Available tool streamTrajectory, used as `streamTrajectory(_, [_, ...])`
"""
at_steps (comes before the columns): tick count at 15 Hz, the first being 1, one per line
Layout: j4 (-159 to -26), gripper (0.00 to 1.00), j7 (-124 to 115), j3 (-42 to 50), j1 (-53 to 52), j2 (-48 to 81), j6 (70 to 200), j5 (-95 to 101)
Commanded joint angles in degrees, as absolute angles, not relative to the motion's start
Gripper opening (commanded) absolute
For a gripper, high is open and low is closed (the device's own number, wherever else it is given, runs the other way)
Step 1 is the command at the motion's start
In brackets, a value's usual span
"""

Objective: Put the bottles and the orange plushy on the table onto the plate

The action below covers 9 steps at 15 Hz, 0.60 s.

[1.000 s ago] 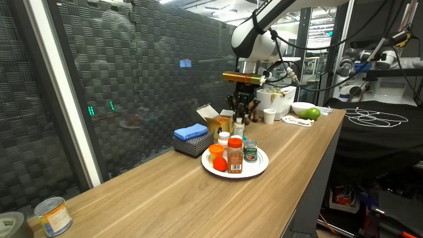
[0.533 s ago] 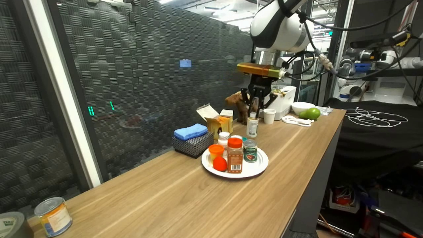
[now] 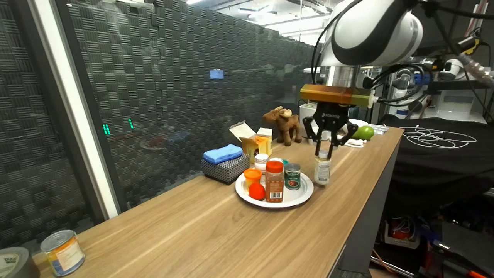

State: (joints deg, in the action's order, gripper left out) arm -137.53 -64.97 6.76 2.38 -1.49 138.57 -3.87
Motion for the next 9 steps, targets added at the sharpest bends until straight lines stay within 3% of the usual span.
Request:
streamTrajectory(1, [-146.44,0.11,-68.58,3.31,2.21,-9.76,142.47,0.63])
streamTrajectory(9, [-145.84,0.11,-65.29,-2.17,1.8,-13.96,140.55,-1.98])
